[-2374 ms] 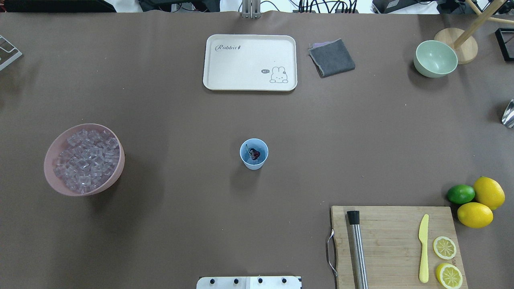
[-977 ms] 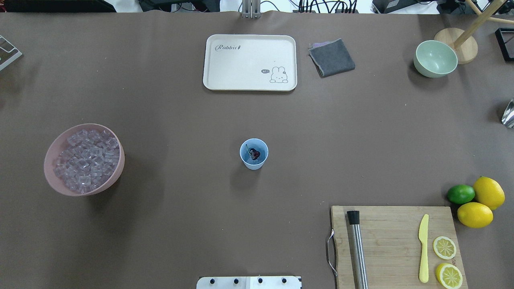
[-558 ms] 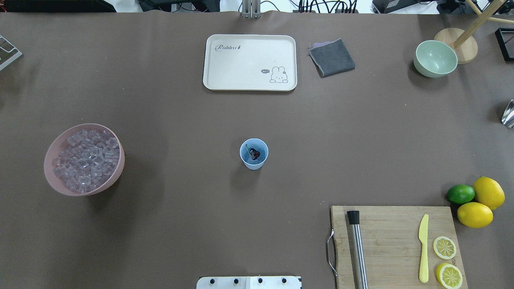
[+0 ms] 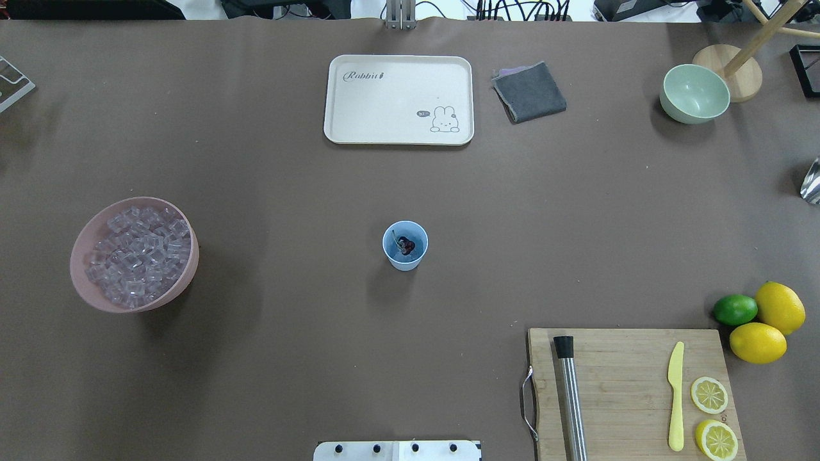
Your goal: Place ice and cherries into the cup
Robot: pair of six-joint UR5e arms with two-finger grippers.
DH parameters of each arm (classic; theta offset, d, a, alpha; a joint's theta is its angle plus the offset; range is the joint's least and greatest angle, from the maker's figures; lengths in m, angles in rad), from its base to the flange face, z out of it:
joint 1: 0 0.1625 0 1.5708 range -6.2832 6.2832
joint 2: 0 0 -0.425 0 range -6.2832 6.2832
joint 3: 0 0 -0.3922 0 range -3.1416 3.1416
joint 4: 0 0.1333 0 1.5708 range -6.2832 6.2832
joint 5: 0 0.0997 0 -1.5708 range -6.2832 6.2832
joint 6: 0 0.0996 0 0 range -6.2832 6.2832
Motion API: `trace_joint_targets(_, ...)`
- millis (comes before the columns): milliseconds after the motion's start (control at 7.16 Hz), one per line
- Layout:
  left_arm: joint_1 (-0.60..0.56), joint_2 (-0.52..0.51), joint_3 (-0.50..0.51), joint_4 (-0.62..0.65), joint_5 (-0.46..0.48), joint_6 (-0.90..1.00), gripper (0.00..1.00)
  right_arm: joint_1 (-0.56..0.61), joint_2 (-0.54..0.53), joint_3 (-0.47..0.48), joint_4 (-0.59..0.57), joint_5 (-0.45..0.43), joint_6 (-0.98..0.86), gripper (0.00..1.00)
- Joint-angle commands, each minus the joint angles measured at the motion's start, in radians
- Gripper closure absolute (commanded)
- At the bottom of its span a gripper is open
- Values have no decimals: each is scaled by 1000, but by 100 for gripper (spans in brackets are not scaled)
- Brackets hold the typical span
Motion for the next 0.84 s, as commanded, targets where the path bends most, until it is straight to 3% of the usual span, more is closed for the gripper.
trace_joint_targets(0, 9, -2, 1, 0, -2, 0, 2, -4, 4, -15, 2, 3, 0, 0)
trace_joint_targets(698, 20, -7, -2, -1, -2, 0, 2, -30, 30, -55, 5, -2, 6, 0)
